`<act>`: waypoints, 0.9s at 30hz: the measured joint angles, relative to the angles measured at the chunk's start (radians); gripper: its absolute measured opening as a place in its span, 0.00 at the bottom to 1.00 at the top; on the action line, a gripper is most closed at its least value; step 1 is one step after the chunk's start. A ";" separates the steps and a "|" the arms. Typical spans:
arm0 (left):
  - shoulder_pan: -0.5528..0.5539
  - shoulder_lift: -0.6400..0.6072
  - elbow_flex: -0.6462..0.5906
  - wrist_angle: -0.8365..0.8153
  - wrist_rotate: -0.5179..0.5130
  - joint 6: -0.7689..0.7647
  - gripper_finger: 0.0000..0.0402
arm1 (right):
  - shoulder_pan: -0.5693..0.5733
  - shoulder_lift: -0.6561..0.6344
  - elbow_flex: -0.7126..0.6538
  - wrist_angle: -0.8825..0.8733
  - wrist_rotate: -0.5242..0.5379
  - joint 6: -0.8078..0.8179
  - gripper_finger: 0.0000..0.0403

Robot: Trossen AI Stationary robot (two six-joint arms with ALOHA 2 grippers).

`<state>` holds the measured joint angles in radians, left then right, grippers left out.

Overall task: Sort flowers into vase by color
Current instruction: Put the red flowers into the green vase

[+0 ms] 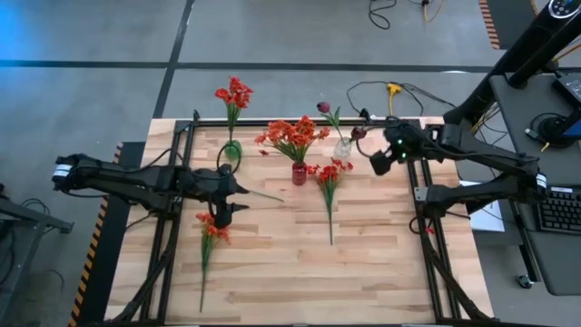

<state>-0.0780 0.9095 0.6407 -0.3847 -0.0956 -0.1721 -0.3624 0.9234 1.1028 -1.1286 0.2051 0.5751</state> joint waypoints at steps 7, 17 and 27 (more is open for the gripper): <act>-0.001 0.026 -0.002 0.008 0.001 -0.015 0.54 | 0.121 0.029 -0.125 -0.002 -0.107 0.233 0.80; -0.104 -0.011 -0.014 0.101 0.002 0.013 0.54 | 0.372 0.179 -0.261 0.285 -0.051 0.509 0.80; -0.274 -0.013 -0.024 0.260 0.002 0.037 0.54 | 0.469 0.481 -0.158 0.411 0.080 0.559 0.80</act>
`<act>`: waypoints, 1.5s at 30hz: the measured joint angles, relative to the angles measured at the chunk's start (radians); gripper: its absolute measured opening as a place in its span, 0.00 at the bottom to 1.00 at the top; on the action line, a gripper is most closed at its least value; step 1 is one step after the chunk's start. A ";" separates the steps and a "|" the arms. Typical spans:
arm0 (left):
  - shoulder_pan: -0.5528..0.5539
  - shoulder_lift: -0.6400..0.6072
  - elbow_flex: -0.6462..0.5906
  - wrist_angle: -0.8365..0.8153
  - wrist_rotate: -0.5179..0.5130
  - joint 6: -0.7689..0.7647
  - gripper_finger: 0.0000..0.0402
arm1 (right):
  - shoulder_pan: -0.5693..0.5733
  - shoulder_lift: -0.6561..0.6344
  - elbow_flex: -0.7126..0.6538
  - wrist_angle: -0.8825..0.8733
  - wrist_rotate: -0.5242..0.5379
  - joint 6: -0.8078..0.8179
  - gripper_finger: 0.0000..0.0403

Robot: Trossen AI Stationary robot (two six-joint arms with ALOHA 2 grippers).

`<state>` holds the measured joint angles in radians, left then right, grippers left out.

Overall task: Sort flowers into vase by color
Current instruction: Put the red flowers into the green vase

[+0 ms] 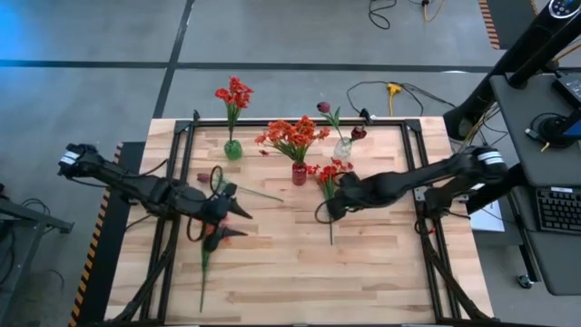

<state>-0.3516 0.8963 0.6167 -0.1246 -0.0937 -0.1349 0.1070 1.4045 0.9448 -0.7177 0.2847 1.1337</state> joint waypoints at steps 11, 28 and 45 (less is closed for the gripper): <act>-0.127 -0.002 0.000 0.165 -0.001 0.052 0.54 | -0.033 0.316 0.179 0.001 0.038 -0.077 0.80; -0.126 0.000 -0.002 0.159 -0.004 0.063 0.54 | -0.100 0.424 0.219 0.018 0.055 -0.066 0.62; -0.126 0.000 -0.004 0.128 -0.005 0.060 0.54 | -0.098 0.423 0.213 0.019 0.049 0.020 0.23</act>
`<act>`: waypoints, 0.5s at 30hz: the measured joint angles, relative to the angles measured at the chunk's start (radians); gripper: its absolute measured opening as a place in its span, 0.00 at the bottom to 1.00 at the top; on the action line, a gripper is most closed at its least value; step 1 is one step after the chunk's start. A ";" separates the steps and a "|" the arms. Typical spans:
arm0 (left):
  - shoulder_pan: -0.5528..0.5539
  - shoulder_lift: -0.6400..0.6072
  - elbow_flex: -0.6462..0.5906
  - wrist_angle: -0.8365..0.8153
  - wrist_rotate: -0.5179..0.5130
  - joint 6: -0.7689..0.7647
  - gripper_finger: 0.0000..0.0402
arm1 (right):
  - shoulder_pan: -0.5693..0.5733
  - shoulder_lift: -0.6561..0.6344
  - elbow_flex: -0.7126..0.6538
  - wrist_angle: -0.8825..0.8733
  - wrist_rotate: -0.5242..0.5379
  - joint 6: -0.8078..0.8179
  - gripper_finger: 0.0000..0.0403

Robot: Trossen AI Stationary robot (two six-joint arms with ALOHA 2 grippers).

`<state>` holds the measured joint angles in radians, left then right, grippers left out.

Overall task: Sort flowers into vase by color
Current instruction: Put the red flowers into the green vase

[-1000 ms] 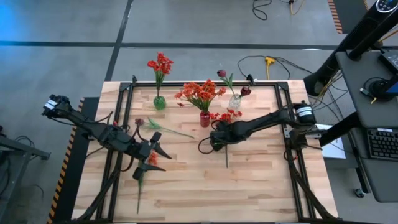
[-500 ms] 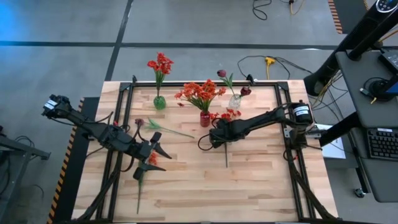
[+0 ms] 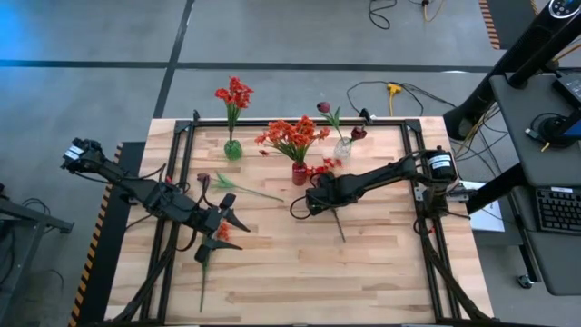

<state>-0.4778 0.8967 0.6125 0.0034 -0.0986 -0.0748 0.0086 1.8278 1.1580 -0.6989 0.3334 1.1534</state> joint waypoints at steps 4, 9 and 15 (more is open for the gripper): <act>0.000 0.000 0.000 -0.005 0.000 -0.012 0.54 | 0.000 -0.003 0.000 -0.004 -0.001 0.001 0.17; 0.000 0.000 0.000 -0.005 0.000 -0.010 0.54 | 0.002 -0.022 -0.001 -0.040 -0.022 -0.002 0.10; 0.000 0.000 0.000 -0.017 -0.056 -0.013 0.54 | 0.030 -0.097 -0.002 -0.158 -0.037 -0.012 0.08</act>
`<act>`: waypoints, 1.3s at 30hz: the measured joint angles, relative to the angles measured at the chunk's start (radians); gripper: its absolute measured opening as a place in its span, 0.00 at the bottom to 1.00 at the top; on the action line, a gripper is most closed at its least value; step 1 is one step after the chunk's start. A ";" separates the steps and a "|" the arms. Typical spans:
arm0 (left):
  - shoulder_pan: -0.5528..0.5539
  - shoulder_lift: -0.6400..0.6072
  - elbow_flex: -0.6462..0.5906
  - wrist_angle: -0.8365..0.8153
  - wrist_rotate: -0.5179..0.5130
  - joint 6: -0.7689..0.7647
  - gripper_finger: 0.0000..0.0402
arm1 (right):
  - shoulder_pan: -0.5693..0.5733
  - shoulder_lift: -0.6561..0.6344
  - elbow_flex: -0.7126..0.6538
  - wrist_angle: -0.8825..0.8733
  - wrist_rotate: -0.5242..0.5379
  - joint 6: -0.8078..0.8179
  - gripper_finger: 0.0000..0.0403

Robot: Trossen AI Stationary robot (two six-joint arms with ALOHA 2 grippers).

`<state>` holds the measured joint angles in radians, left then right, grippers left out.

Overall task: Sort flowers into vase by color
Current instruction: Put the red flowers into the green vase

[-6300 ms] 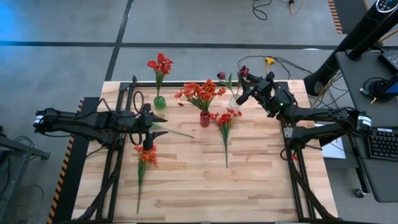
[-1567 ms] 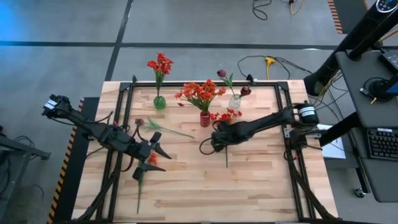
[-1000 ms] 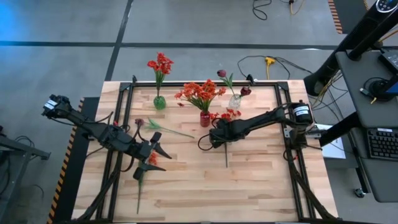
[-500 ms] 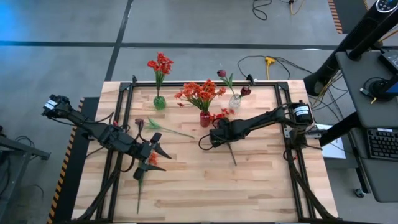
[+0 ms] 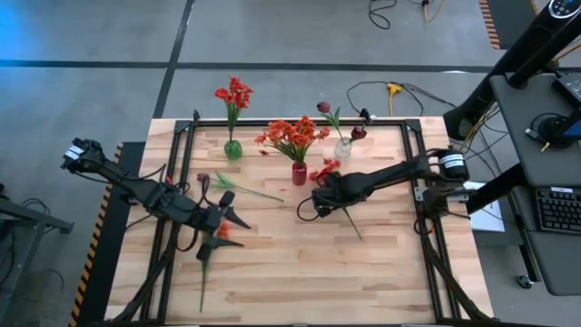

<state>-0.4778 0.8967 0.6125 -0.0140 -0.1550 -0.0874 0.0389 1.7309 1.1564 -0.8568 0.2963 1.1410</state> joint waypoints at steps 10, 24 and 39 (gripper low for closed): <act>0.000 0.000 0.000 -0.004 -0.047 -0.026 0.54 | 0.166 -0.195 -0.001 -0.054 -0.051 -0.043 0.08; 0.000 0.000 -0.002 0.040 -0.046 -0.034 0.54 | 0.377 -0.350 -0.202 0.692 0.070 -0.490 0.08; 0.000 0.000 -0.166 0.435 -0.045 0.043 0.54 | 0.330 -0.288 -0.295 1.385 0.007 -1.105 0.08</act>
<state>-0.4782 0.8967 0.4465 0.4206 -0.2005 -0.0443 0.3689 1.4430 0.8614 0.5279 0.3034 0.0360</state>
